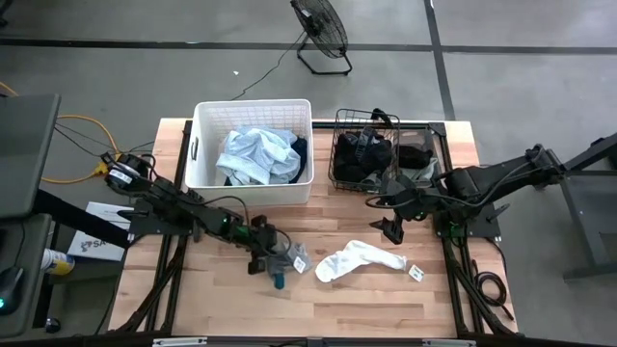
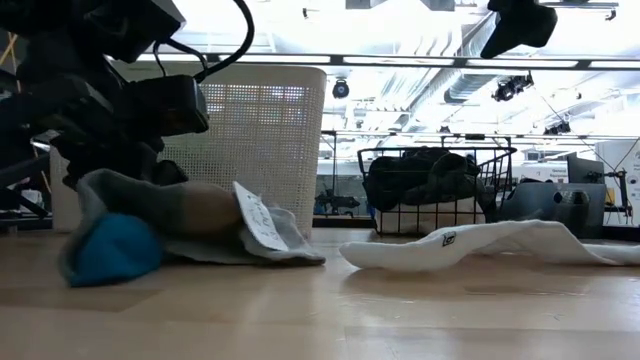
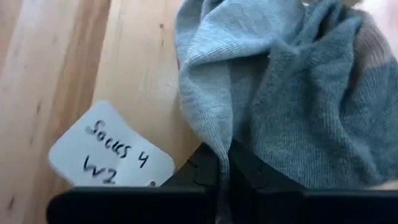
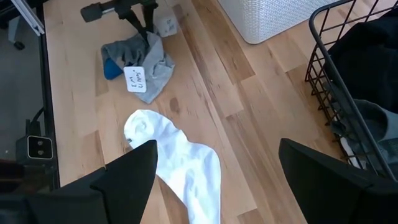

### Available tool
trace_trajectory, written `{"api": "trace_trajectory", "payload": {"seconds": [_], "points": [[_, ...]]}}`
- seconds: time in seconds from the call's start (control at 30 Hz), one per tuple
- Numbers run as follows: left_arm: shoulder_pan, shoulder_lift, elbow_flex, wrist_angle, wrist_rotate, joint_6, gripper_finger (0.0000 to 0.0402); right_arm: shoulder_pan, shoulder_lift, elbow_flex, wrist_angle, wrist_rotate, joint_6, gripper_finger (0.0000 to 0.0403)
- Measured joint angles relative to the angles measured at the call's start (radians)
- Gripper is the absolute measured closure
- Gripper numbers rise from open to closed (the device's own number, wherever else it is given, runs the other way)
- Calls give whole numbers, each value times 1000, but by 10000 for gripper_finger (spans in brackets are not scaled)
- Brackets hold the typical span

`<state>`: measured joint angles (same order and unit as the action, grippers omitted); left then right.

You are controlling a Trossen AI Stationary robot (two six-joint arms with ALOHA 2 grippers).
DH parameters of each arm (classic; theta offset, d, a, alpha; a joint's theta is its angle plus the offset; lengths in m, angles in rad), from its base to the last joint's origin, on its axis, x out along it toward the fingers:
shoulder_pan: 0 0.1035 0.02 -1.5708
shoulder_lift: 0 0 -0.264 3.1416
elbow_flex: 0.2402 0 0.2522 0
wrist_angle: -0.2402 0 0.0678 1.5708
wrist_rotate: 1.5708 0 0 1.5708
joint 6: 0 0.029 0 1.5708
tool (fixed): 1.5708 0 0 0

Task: Pick & Place Cloths
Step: Put the gray sock into the black bin

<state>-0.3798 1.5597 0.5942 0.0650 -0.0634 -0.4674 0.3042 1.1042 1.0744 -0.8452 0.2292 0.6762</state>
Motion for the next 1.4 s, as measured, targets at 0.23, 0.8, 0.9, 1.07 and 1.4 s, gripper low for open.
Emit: {"api": "trace_trajectory", "payload": {"seconds": [0.23, 0.8, 0.9, 1.07, 1.4], "points": [[-3, -50, 90, -132, 37, 49, 397, 0, 0, 0, 4, 0, 0, 76], [-1, -70, 614, -650, -253, 376, 400, 12, 1, 0, 230, 8, -95, 76], [0, -70, 674, -652, -320, 415, 401, 21, 1, 0, 298, 36, -125, 76], [0, -70, 756, -650, -481, 469, 401, 26, 1, 0, 393, 93, -154, 76], [0, -70, 848, -617, -590, 633, 401, 14, 90, 0, 607, 154, -306, 76]]}}
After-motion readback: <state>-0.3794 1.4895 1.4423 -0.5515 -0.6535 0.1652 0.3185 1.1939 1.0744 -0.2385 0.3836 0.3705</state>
